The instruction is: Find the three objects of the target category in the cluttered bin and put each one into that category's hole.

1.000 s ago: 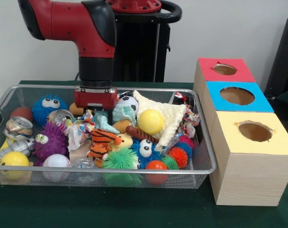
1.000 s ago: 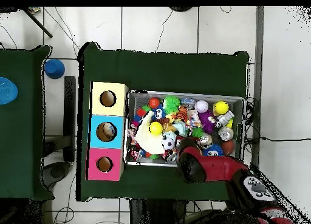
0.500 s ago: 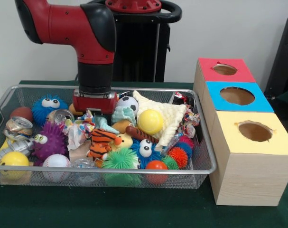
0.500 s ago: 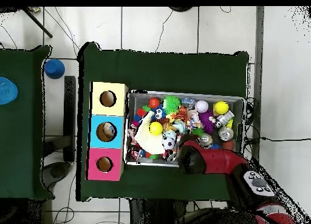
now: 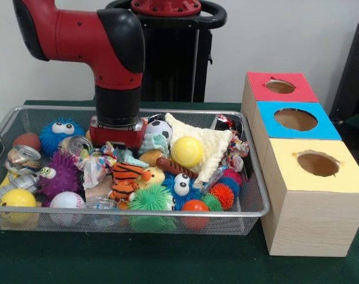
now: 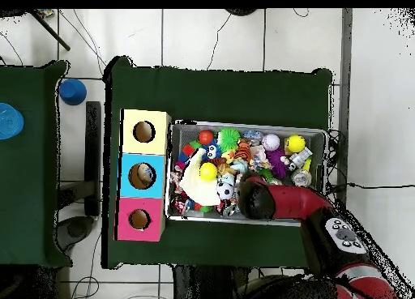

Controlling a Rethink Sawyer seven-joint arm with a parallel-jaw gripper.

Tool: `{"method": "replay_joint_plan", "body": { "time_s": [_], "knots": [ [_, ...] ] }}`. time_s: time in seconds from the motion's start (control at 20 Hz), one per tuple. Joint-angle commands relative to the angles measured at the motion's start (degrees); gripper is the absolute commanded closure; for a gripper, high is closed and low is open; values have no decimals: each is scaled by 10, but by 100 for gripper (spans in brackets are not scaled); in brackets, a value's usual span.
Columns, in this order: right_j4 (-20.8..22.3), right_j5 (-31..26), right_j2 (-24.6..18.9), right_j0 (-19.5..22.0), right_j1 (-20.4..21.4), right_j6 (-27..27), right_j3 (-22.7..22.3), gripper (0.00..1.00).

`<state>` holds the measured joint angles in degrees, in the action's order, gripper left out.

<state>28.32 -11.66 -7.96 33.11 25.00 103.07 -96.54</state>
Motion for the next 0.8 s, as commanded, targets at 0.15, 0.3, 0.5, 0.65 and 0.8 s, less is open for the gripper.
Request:
{"method": "replay_joint_plan", "body": {
  "time_s": [0.15,0.3,0.5,0.65,0.8],
  "knots": [
    [-60,-191,-109,30,-7,-54,69,0],
    [-61,-208,-122,35,18,-57,38,0],
    [-54,-217,-125,38,58,-49,-3,0],
    [-56,-228,-128,43,88,-43,-35,0],
    [-57,-228,-133,49,124,-40,-69,0]
  ]
}}
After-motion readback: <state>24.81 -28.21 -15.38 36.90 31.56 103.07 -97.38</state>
